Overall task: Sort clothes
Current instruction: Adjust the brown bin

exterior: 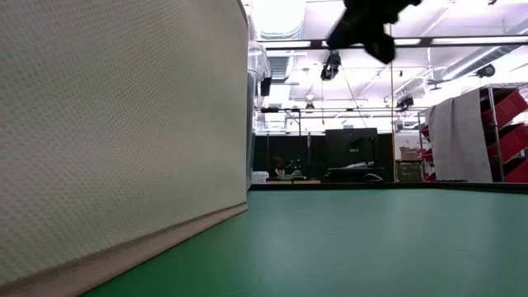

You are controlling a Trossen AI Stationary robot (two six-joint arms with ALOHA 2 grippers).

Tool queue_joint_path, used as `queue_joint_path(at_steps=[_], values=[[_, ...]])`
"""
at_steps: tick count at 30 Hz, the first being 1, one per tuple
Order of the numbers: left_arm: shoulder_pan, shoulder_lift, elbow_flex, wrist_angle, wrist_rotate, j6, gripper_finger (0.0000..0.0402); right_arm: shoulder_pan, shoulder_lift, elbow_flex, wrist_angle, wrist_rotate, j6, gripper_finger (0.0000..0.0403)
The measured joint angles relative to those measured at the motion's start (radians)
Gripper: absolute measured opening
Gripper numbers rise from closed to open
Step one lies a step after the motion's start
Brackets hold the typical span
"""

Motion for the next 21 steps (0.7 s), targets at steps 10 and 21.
queue_joint_path(at_steps=[10, 21], values=[[-0.001, -0.003, 0.078, 0.005, -0.051, -0.004, 0.0000, 0.018, 0.204, 0.000, 0.302, -0.228, -0.017, 0.0011], [-0.001, -0.003, 0.219, -0.001, -0.244, 0.029, 0.0000, 0.051, 0.315, 0.000, 0.465, -0.357, -0.018, 0.0012]])
